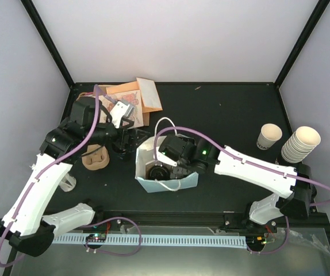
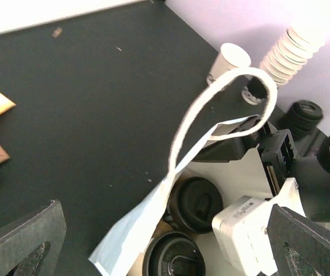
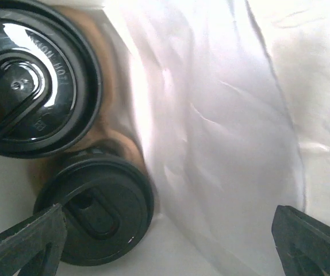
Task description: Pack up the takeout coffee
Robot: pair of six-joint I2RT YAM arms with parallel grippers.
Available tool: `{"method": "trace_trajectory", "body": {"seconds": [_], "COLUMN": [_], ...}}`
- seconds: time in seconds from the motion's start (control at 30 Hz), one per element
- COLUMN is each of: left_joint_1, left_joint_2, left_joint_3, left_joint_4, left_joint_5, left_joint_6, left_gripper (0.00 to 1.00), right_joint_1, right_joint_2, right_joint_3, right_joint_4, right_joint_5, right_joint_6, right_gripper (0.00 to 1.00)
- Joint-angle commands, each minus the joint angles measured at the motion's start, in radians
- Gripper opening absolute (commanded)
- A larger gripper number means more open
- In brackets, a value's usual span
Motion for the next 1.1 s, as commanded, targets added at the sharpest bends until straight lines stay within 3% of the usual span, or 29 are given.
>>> {"method": "trace_trajectory", "body": {"seconds": [0.0,0.77,1.07], "left_joint_1": [0.005,0.005,0.004], "left_joint_2": [-0.058,-0.117,-0.157], "left_joint_3": [0.0,-0.165,-0.198], "left_joint_4": [0.061,0.131,0.139], "left_joint_5": [-0.117,-0.122,-0.148], "left_joint_6": [-0.024,-0.119,-0.146], "left_gripper": [0.99,0.99,0.99], "right_joint_1": [-0.037,-0.04,-0.039], "right_joint_2": [0.036,-0.079,-0.14], "right_joint_3": [0.063,0.19,0.184], "right_joint_4": [0.018,0.063,0.181], "right_joint_5": [0.026,0.005,0.012], "right_joint_6": [0.015,0.118,0.143], "right_gripper": [1.0,1.0,0.99]}}
